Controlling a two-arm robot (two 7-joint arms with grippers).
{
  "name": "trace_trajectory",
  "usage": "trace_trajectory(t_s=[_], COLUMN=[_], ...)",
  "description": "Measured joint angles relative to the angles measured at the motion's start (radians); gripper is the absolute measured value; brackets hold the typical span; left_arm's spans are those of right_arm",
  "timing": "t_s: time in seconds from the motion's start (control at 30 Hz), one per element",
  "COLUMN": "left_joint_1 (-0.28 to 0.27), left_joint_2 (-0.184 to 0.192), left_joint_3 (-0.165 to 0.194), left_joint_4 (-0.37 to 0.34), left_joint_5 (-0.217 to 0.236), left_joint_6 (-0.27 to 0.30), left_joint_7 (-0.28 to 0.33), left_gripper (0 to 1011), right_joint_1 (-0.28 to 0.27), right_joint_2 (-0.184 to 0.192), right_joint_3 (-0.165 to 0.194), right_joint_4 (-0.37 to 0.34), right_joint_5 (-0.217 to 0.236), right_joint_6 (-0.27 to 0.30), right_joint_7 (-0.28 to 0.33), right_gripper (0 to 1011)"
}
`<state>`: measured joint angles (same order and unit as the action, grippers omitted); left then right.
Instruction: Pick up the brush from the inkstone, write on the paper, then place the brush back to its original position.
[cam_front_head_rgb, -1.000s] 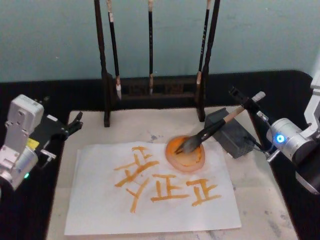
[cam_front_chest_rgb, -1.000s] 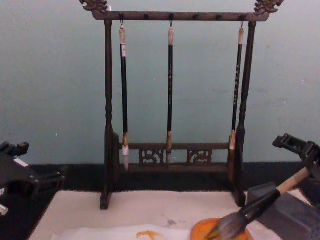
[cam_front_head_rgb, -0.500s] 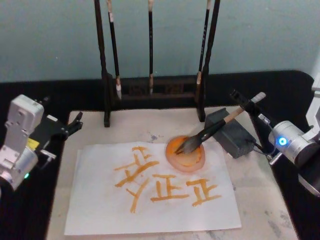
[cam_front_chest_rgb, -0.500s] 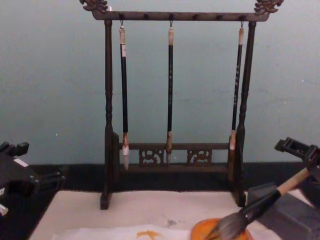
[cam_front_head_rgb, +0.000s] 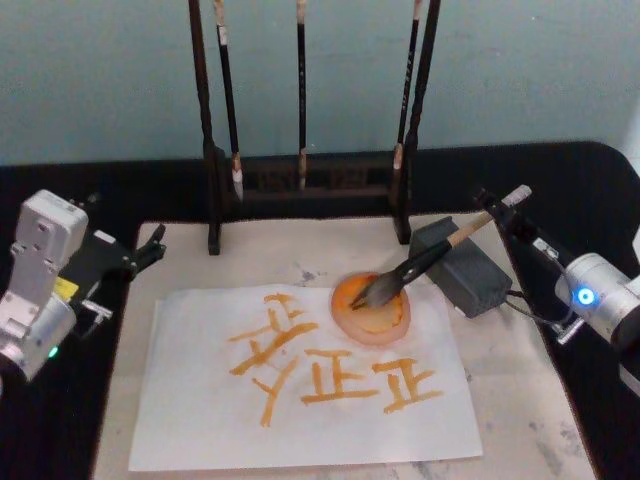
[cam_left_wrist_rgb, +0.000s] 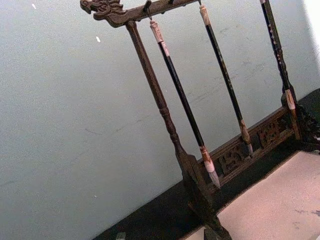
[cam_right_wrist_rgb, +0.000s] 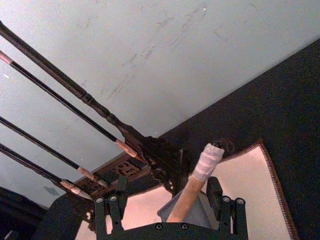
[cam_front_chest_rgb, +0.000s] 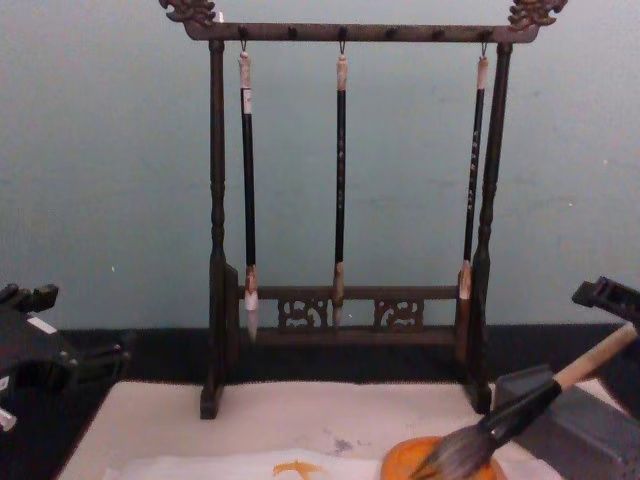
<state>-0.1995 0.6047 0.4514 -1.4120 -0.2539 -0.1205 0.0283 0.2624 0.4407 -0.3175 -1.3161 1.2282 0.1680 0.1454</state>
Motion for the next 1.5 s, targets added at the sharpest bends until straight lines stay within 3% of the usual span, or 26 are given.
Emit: trace_trajectory(t_s=[0.57, 0.77, 0.87, 1.13, 1.17, 1.4, 1.5], left_joint_1=[0.000, 0.000, 0.000, 0.000, 0.000, 0.000, 0.000], left_joint_2=[0.000, 0.000, 0.000, 0.000, 0.000, 0.000, 0.000], left_joint_3=[0.000, 0.000, 0.000, 0.000, 0.000, 0.000, 0.000], left_joint_4=[0.000, 0.000, 0.000, 0.000, 0.000, 0.000, 0.000], left_joint_5=[0.000, 0.000, 0.000, 0.000, 0.000, 0.000, 0.000], left_joint_6=[0.000, 0.000, 0.000, 0.000, 0.000, 0.000, 0.000], left_joint_7=[0.000, 0.000, 0.000, 0.000, 0.000, 0.000, 0.000], left_gripper=[1010, 1010, 1010, 1010, 1010, 1010, 1010], right_joint_1=[-0.124, -0.152, -0.159, -0.145, -0.135, -0.090, -0.063], right_joint_2=[0.089, 0.120, 0.130, 0.139, 0.140, 0.136, 0.128], right_joint_3=[0.018, 0.002, -0.010, -0.067, -0.082, -0.143, -0.179], right_joint_4=[-0.156, -0.202, -0.220, -0.230, -0.224, -0.187, -0.156], right_joint_5=[0.069, 0.038, -0.009, -0.239, -0.290, -0.489, -0.631], right_joint_6=[-0.007, -0.045, -0.079, -0.199, -0.221, -0.297, -0.359], right_joint_7=[-0.040, -0.033, -0.019, 0.015, 0.016, 0.012, -0.012], right_gripper=[1000, 1000, 1000, 1000, 1000, 1000, 1000])
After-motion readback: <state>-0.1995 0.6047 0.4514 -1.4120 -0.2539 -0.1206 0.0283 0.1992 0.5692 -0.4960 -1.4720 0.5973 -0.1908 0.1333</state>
